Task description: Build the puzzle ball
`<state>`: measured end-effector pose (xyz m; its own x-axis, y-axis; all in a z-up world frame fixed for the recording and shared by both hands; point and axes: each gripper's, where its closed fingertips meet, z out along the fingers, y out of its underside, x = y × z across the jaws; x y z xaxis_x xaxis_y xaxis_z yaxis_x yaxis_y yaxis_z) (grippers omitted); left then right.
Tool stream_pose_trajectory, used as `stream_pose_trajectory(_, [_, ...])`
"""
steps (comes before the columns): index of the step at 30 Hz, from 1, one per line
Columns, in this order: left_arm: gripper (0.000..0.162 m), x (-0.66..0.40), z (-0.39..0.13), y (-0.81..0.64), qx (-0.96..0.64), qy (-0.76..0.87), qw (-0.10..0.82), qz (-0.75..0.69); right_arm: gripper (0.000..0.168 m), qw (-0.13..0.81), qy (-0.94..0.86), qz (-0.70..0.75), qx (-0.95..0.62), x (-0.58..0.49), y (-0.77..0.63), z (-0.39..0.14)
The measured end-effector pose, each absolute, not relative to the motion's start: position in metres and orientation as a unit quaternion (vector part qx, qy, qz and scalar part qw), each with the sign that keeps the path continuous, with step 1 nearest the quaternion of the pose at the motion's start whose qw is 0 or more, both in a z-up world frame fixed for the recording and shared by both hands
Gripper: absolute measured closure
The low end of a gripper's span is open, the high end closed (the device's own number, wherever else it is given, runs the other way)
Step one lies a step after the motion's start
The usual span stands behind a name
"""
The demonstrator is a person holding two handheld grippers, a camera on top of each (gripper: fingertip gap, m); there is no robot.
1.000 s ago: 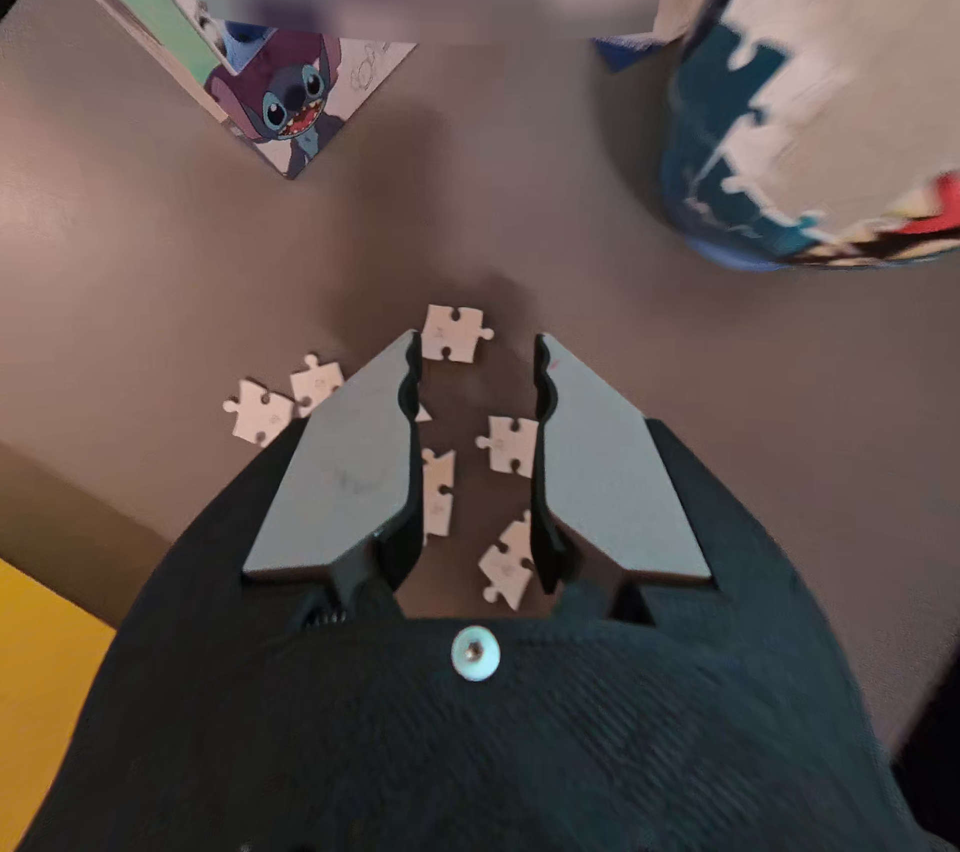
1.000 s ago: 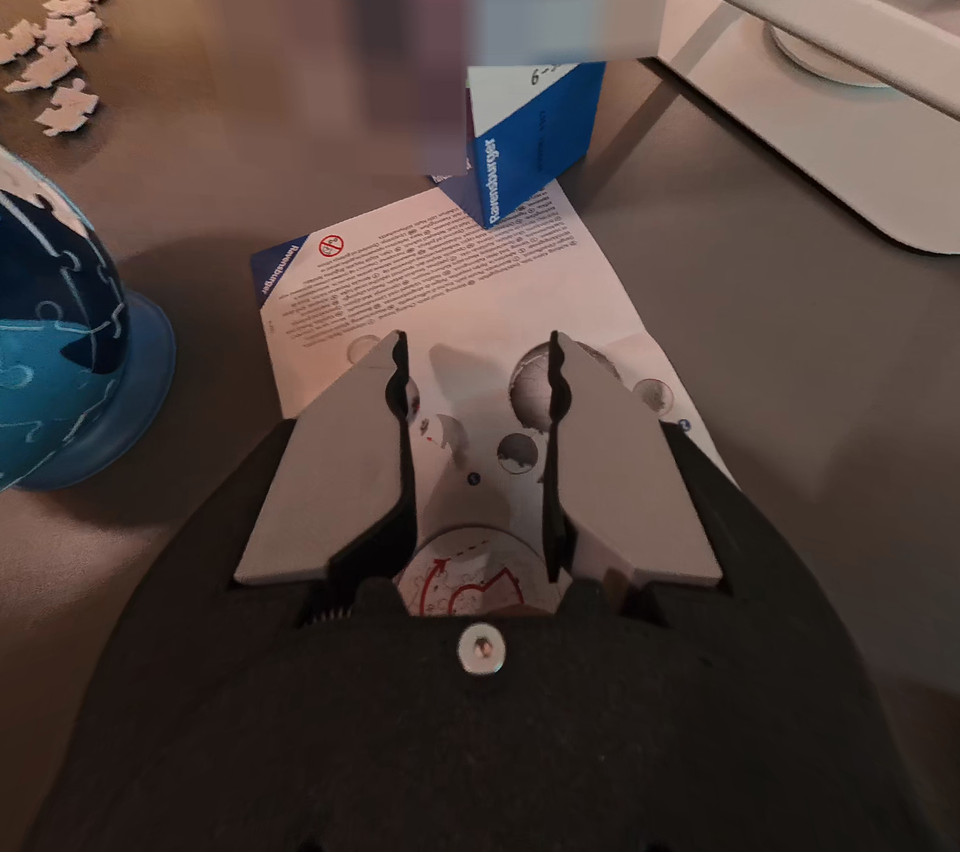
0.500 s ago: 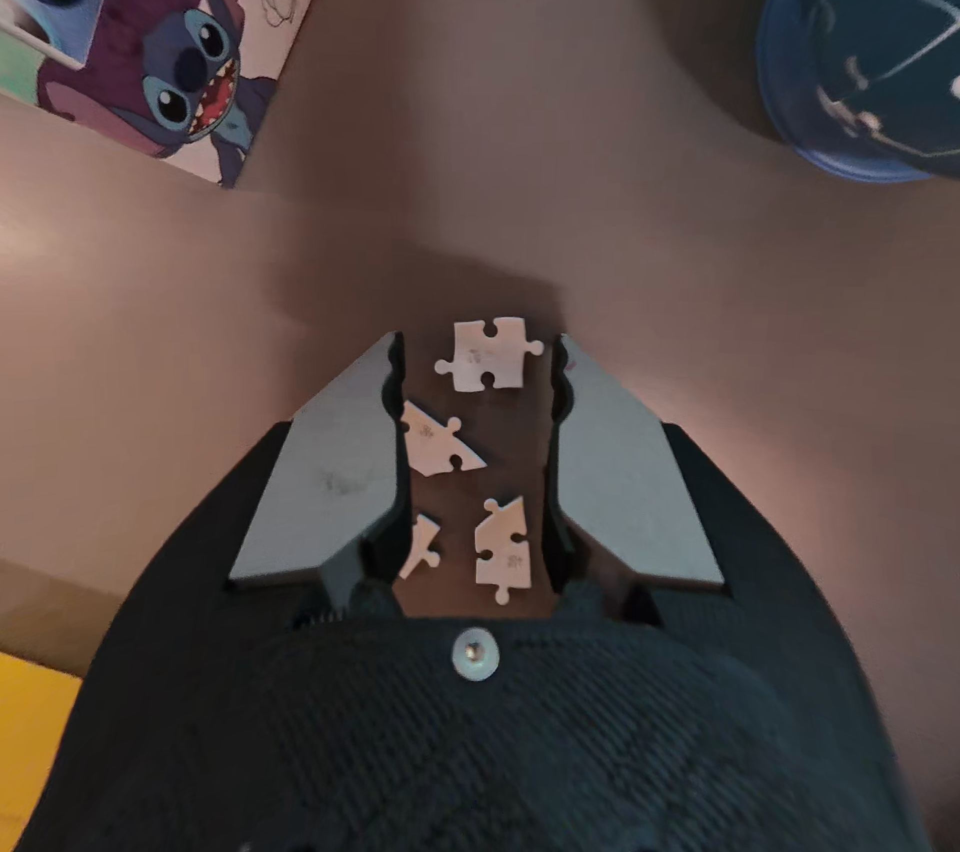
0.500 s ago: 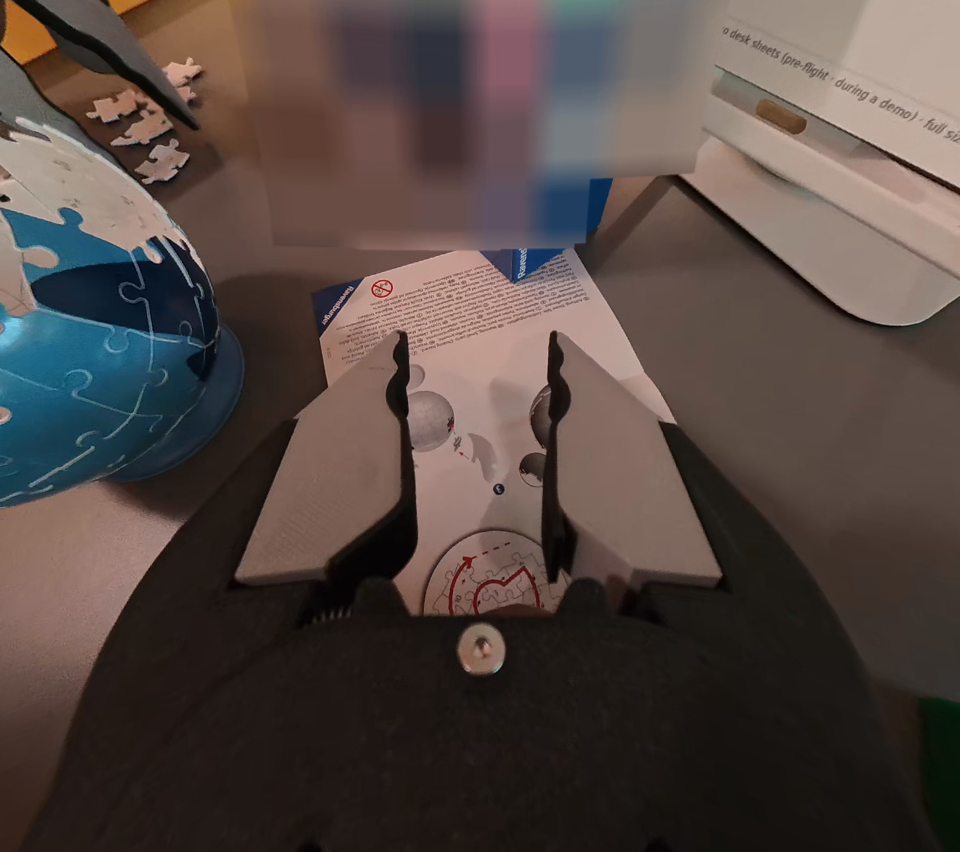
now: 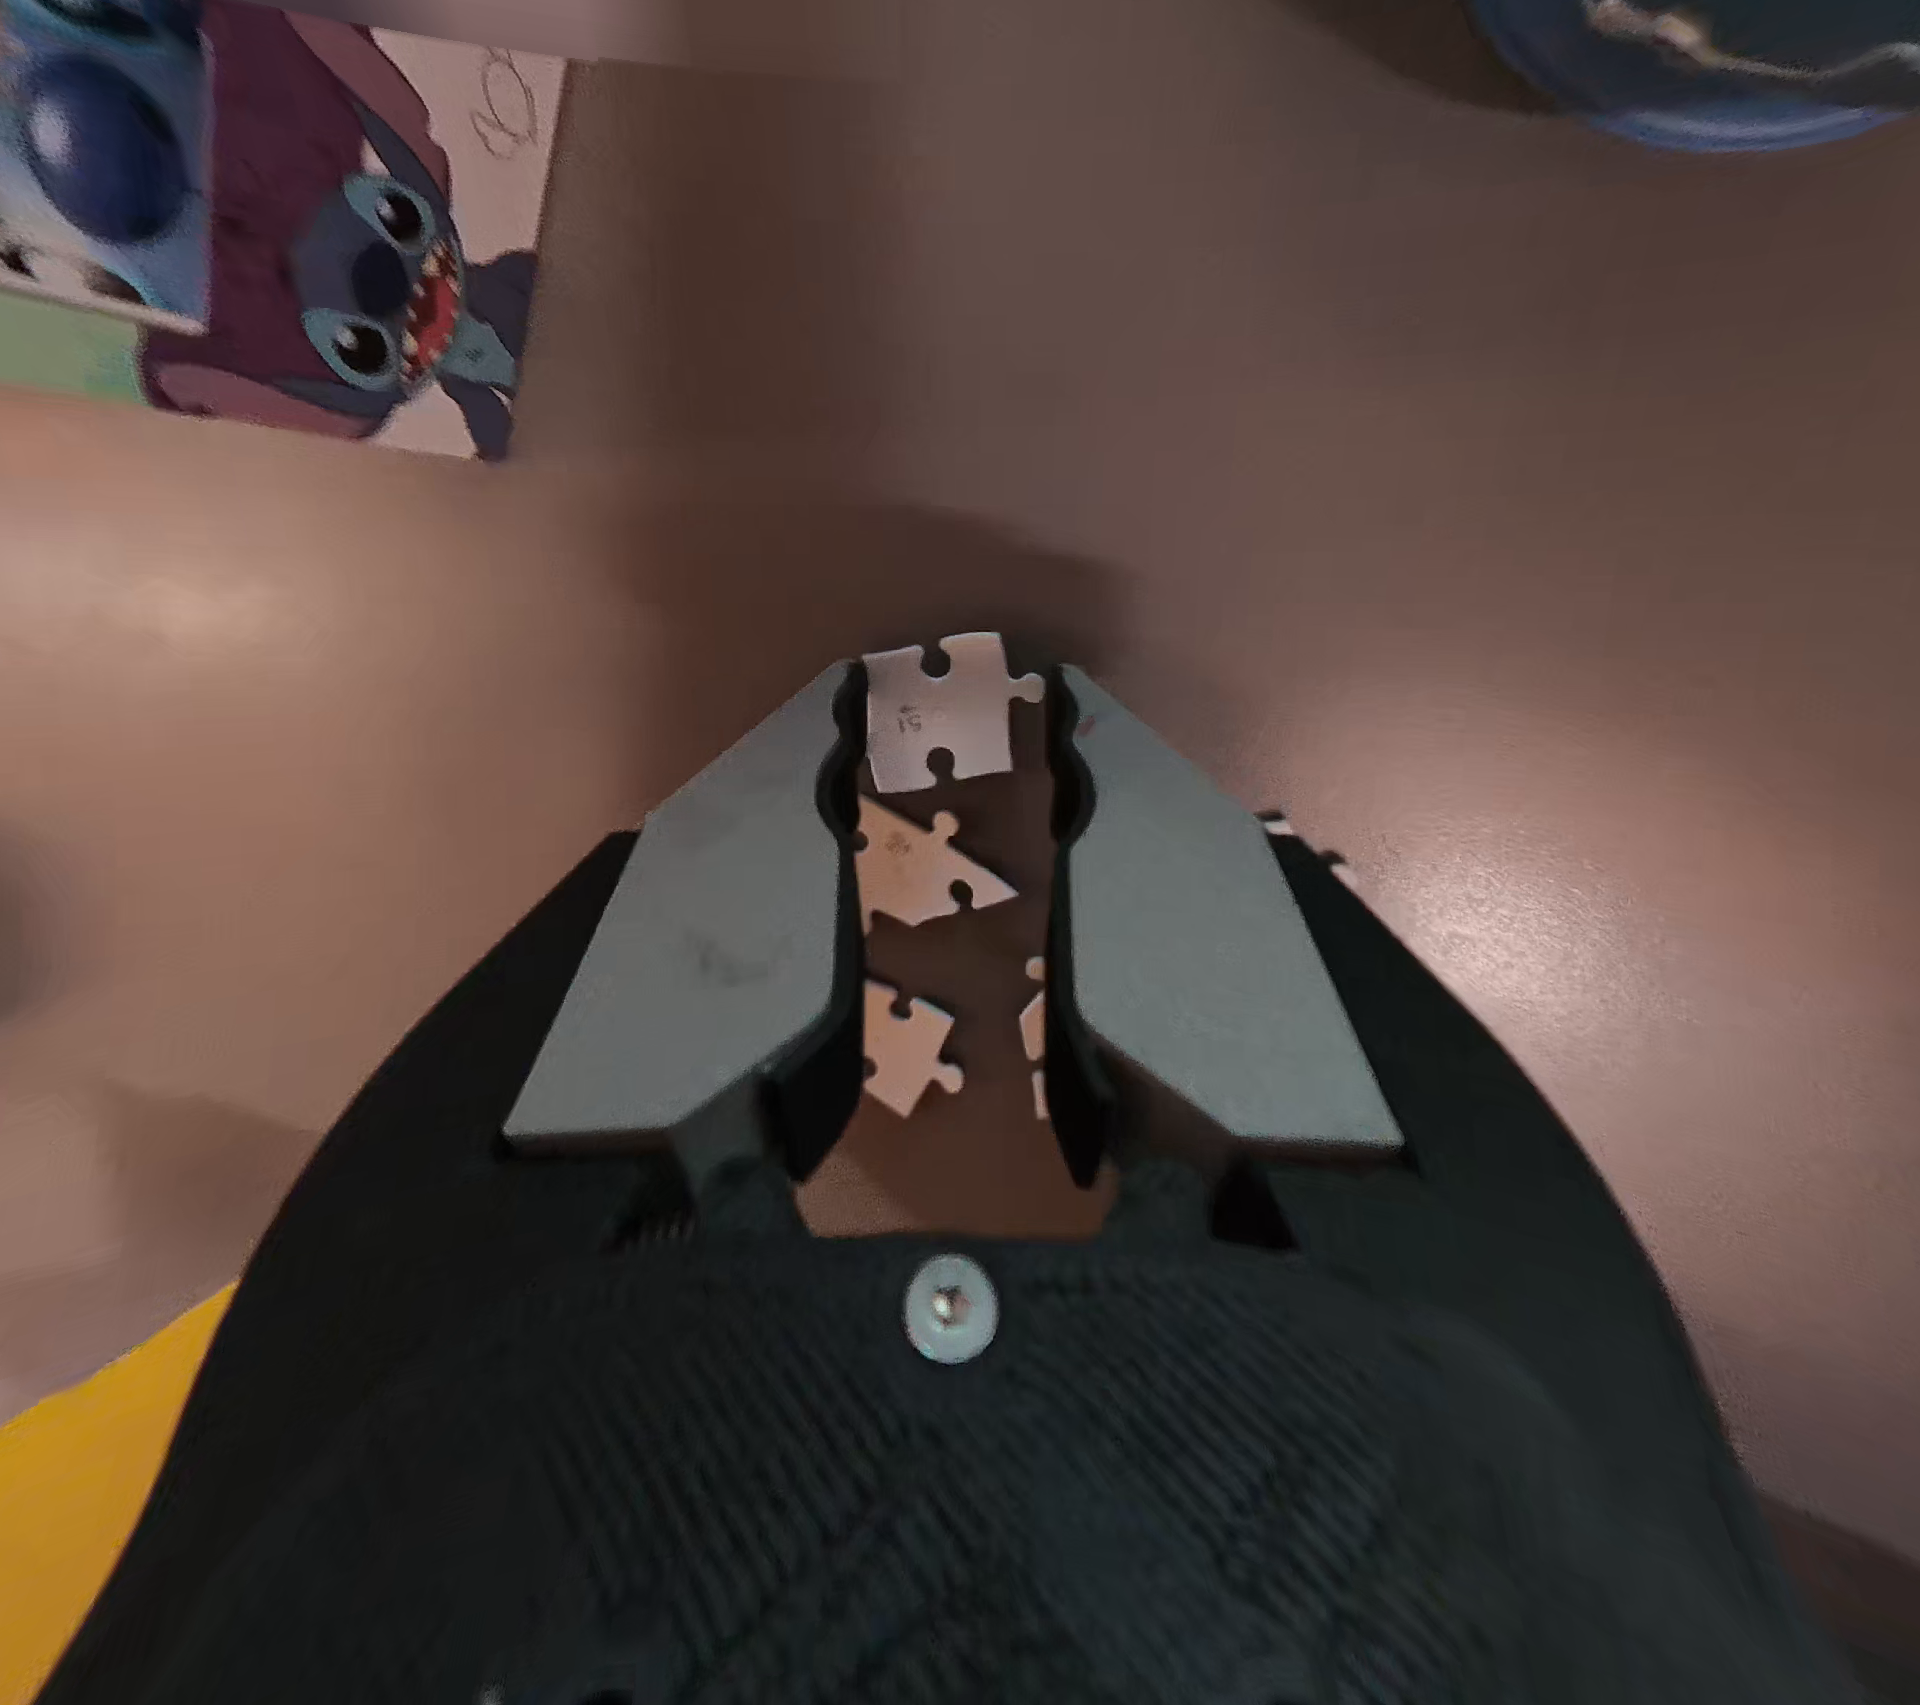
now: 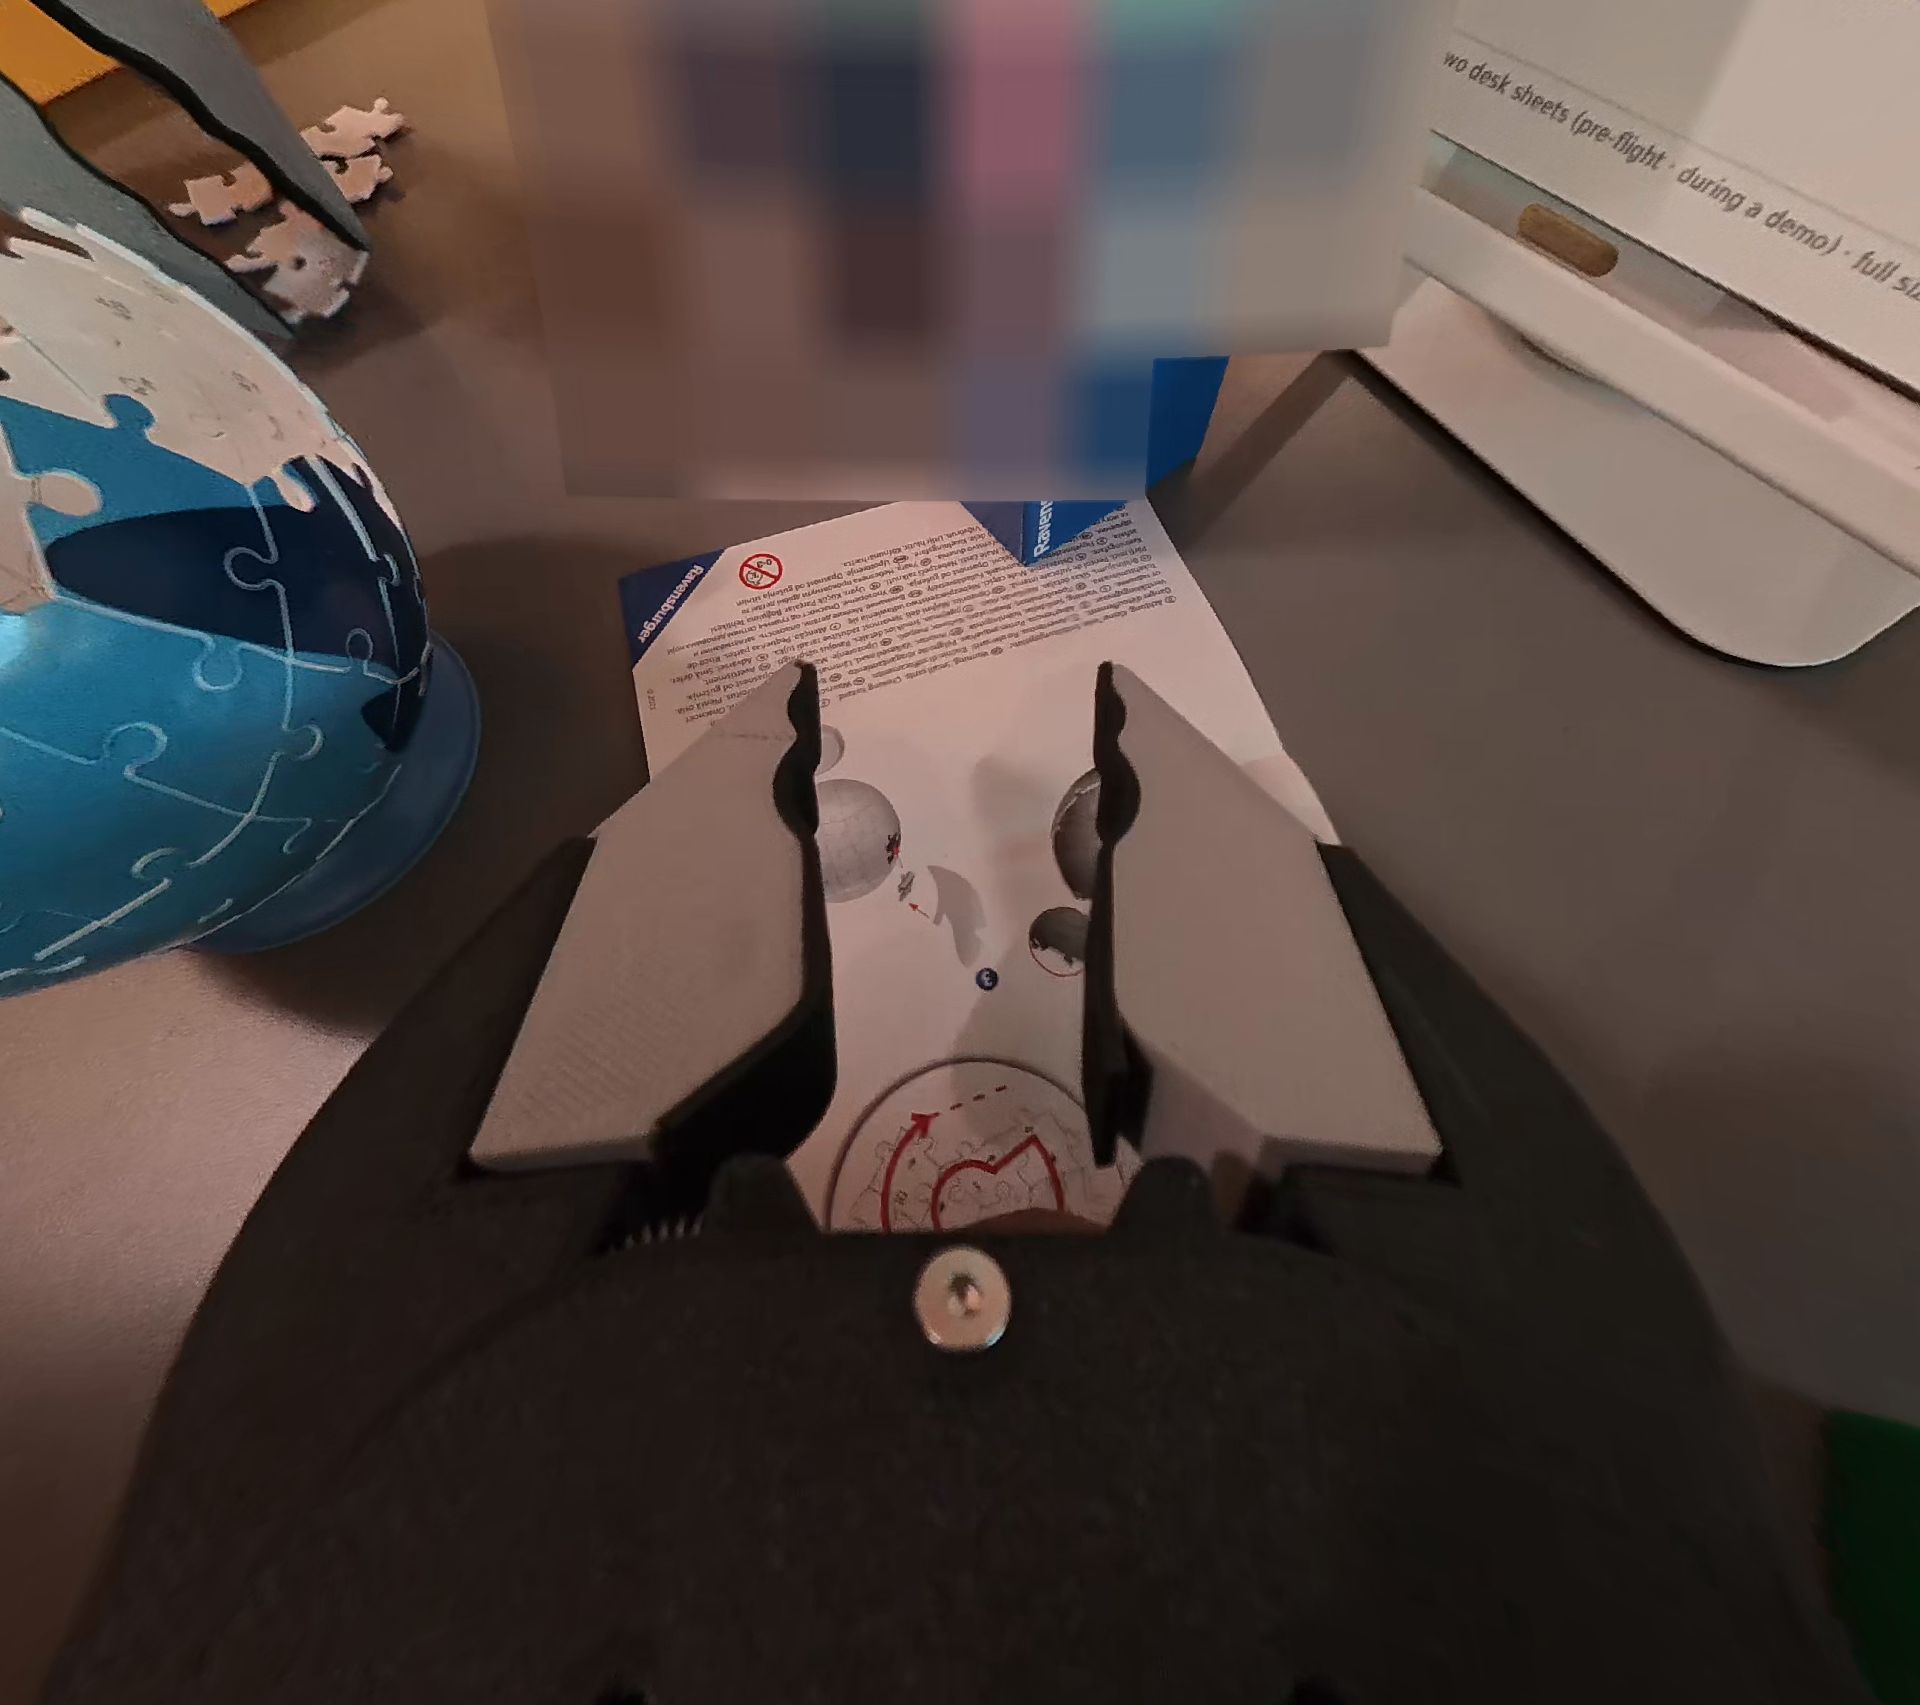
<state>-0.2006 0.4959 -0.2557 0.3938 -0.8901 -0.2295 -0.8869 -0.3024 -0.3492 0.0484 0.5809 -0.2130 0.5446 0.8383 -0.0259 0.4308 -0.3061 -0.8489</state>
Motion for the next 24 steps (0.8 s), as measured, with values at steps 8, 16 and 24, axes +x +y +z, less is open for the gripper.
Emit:
stream_pose_trajectory(8, [0.130,-0.154,-0.146,0.497,-0.639,0.651,0.398,0.098,0.122,0.426,-0.445,0.324,-0.718,0.032,0.553,-0.118])
stream_pose_trajectory(16, [0.130,-0.074,-0.056,0.452,-0.473,0.705,0.507,0.146,0.123,0.345,-0.538,0.414,-0.648,-0.069,0.464,-0.045])
stream_pose_trajectory(24, [0.130,-0.070,-0.053,0.437,-0.457,0.704,0.509,0.192,0.166,0.323,-0.539,0.439,-0.642,-0.094,0.439,-0.054])
